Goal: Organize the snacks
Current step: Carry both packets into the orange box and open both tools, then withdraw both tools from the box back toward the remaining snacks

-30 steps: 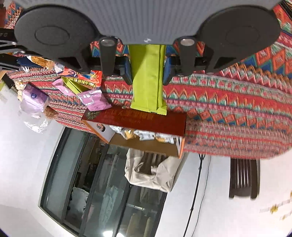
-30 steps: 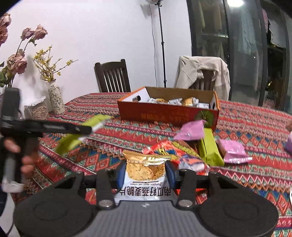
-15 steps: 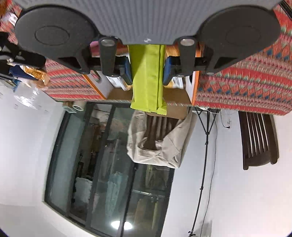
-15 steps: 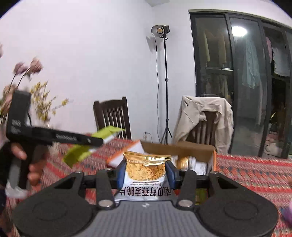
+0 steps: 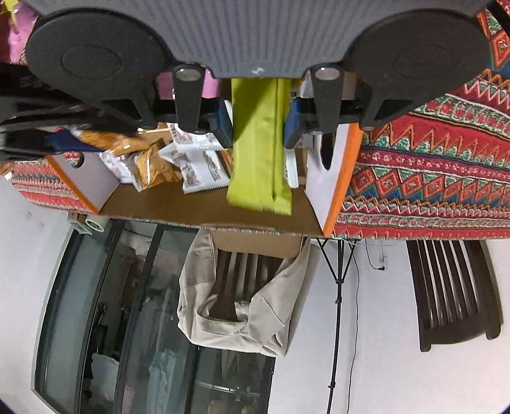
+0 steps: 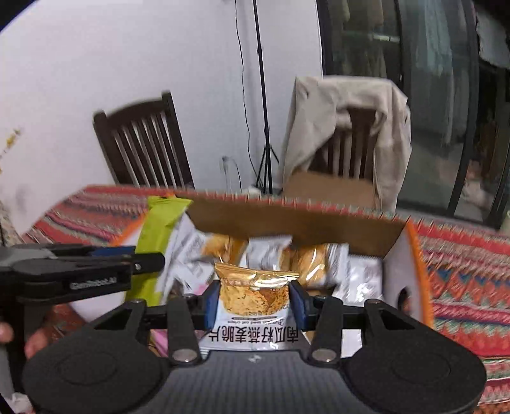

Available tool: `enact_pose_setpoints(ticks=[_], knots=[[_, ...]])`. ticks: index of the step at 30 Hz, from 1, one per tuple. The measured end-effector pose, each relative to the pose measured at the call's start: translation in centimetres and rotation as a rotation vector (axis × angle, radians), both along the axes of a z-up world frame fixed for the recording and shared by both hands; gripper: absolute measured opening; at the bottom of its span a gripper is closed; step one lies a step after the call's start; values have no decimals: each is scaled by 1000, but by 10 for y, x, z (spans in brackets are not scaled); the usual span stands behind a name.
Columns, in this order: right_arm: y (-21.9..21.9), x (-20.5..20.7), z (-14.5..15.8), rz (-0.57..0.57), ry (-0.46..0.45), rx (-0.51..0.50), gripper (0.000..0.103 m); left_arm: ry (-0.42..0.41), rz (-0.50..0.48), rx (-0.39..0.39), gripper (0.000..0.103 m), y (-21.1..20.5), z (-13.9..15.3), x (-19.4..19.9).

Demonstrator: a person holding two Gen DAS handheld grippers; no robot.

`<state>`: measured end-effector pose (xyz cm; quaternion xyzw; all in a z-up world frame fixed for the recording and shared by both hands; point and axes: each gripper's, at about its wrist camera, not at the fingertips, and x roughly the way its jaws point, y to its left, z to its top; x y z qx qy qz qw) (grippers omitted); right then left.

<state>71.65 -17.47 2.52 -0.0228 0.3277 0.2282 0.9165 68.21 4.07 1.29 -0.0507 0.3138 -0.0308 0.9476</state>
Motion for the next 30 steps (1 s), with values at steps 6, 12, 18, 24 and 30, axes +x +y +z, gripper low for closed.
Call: enact_pose_setpoints(ticks=[6,12,18,24,30], knots=[[20,8,-32,23,63,-49,46,-9,-34,6,58,4,-1,-8],[15,-12,-19,25,38,-56,56,-23,-25,-4,61,13,20,-28],[-10,-43,27,10,-41,-52,59,-85,-42,29,67,17,61,-74],[-48,-110,80,6,-152,-52,69,-171,-67,32,75,16,99,-155],[-94,-207,100,-2,-246,-17,81,-255,-128,14,83,4,115,-249]])
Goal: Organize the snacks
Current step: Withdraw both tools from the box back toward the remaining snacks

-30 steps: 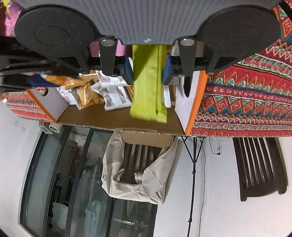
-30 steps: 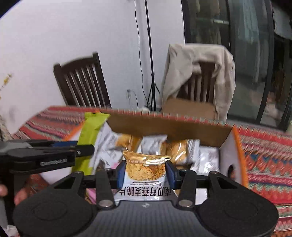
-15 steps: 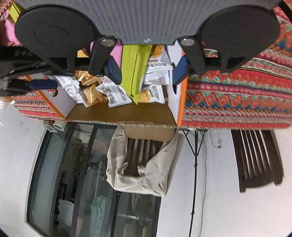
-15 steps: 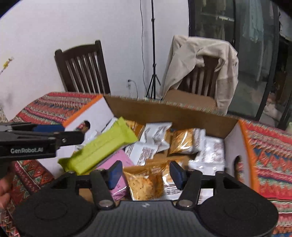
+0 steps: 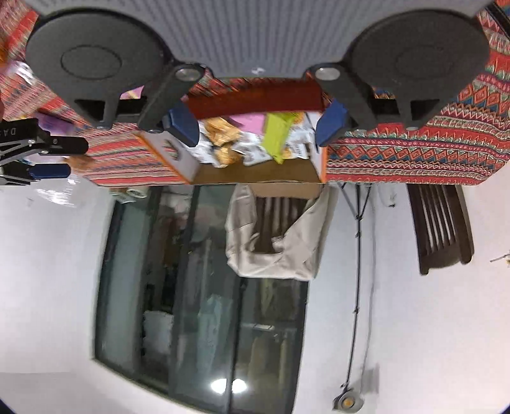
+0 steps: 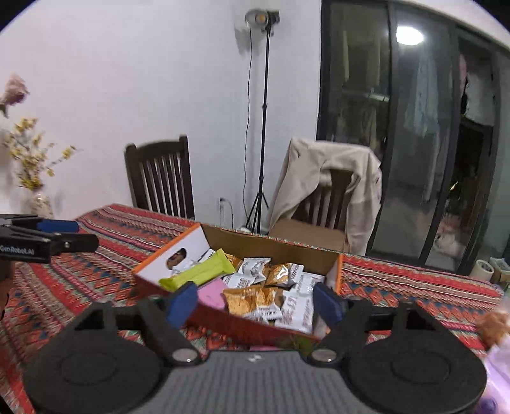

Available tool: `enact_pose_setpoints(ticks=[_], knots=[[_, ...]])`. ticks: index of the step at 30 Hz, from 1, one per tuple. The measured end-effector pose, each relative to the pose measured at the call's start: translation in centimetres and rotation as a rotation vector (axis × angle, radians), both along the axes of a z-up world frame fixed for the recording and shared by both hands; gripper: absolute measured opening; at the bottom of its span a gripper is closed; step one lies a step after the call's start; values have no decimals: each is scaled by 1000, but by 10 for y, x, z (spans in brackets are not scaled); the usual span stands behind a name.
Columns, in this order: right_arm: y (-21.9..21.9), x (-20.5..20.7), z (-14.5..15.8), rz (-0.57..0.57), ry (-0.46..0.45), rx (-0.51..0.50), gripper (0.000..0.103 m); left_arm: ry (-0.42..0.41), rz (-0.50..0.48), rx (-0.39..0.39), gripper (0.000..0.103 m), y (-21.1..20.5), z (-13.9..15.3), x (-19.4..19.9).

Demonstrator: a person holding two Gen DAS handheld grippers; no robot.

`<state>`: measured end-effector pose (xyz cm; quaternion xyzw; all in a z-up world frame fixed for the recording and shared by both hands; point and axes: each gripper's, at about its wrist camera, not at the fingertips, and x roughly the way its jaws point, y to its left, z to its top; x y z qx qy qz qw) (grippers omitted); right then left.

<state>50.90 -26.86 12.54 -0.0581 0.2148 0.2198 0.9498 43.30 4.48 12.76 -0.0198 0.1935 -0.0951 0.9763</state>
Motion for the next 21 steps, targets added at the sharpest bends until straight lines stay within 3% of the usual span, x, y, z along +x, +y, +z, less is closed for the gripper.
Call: enact_pose_setpoints(ticks=[5,11,16,21], knots=[[-28,-89,-10,-10,-54,19,81,-48,-26,14,89,-18,-15,-87],[-48,-174,-45,-1,-48,43,82,-10,10,-1,93,-35,-50,-163],[-58,-222,-81,-10,-8,41,82,68,40,25,94,-46,-77,-195],[-66,-240,-115,-29,61,39,82,112,56,56,94,-58,-93,-201]])
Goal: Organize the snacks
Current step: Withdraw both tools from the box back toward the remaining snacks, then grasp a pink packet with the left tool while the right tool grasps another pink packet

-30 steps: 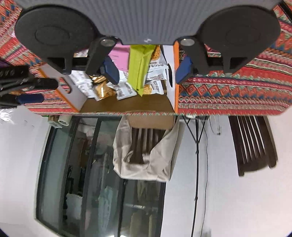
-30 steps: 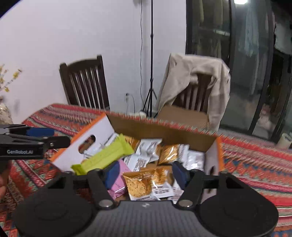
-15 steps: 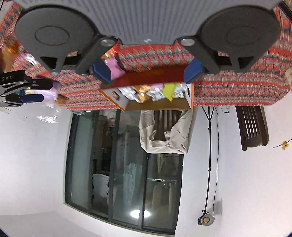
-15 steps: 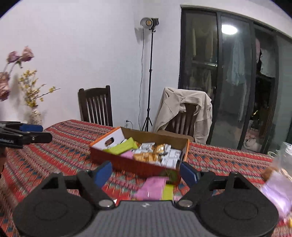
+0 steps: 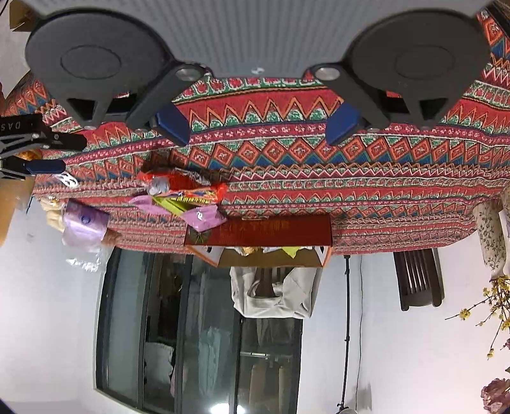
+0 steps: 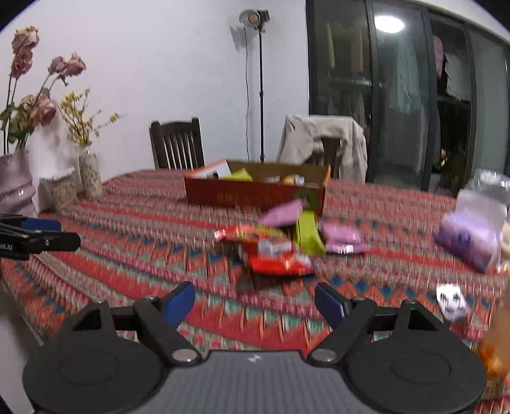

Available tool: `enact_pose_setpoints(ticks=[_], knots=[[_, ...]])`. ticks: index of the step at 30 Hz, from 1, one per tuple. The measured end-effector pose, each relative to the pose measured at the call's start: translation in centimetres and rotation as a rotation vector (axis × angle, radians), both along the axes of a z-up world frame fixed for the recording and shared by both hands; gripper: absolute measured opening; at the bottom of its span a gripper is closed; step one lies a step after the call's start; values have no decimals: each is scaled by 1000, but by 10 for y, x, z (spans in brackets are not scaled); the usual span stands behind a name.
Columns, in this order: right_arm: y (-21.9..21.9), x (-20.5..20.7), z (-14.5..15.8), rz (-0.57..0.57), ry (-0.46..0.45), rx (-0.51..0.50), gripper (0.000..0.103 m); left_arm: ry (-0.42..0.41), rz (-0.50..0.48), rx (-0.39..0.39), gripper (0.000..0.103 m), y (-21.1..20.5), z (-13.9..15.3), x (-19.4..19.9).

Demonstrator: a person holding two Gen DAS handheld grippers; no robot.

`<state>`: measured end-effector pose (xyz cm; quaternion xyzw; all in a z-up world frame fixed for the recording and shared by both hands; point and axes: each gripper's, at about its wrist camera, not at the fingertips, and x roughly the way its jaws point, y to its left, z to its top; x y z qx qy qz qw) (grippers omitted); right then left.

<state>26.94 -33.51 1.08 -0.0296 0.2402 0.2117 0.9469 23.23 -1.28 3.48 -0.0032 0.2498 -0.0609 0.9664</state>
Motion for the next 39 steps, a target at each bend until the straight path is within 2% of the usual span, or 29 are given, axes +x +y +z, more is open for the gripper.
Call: enact_pose_setpoints(ticks=[9,15,18,23,27,30,32,34,35,36,39], knots=[[-18,3,-15,-29,16,38,82,23,-36,4,94,-24,-3,24],[-29,34,-14,-50,16,50,82,43,-55,-70,94,-42,-4,89],[-34,66,-10,-58,11,47,82,51,-79,-87,93,-57,-5,136],[-40,148,-5,-111,19,-11,81,125,-135,-181,93,-80,-9,227],[-38,220,-16,-130,82,-38,80,160,-139,-149,93,-107,-19,291],[-34,261,-34,-132,144,-62,75,243,-117,-159,93,-117,-34,334],[-35,277,-45,-110,188,-33,72,288,-109,-177,92,-120,-44,353],[-35,279,-54,-97,202,-18,70,312,-98,-182,87,-120,-51,364],[-36,277,-55,-96,196,-16,70,321,-89,-184,77,-120,-55,367],[-37,276,-55,-93,195,-11,65,336,-82,-189,73,-119,-59,370],[-41,276,-57,-95,184,7,61,318,-70,-208,65,-116,-62,370]])
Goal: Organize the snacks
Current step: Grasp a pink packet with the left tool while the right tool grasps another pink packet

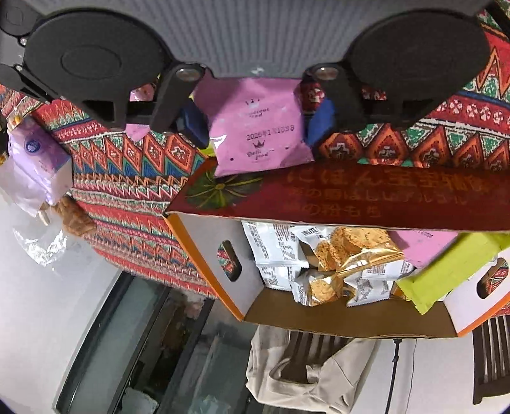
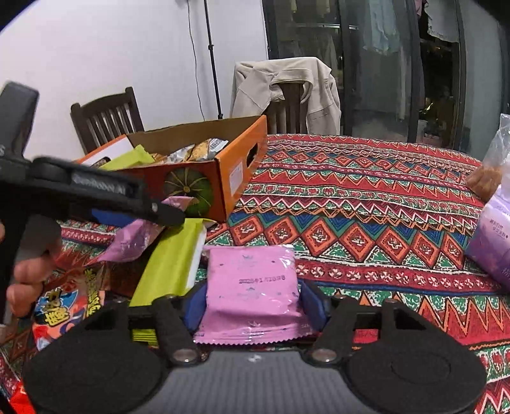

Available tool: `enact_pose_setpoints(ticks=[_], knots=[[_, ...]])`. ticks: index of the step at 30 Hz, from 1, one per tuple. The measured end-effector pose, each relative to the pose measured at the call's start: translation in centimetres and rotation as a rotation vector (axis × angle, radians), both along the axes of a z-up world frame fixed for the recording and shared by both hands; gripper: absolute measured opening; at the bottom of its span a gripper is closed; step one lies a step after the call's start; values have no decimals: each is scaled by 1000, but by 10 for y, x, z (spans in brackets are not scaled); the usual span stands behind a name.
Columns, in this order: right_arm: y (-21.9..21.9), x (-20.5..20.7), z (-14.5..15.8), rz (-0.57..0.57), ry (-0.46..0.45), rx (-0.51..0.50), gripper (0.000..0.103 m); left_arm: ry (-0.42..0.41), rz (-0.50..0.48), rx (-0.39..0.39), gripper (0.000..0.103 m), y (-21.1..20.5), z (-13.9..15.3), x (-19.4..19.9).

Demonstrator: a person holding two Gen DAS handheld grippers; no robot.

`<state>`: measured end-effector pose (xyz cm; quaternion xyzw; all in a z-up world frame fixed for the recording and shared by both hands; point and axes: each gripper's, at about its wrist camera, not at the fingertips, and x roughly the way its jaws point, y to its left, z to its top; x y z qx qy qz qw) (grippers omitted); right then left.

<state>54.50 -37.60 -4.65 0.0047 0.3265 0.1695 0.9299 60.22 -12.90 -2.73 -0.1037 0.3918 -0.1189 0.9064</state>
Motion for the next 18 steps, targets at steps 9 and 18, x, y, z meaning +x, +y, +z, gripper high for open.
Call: enact_pose_setpoints(ticks=[9,18], knots=[[-5,-3,-1,-11,-26,8,60,-36,1,-65,61,20,23,-31],[-14,-10,5,-26,-48,60,60,-190,30,-186,61,81,67,-164]])
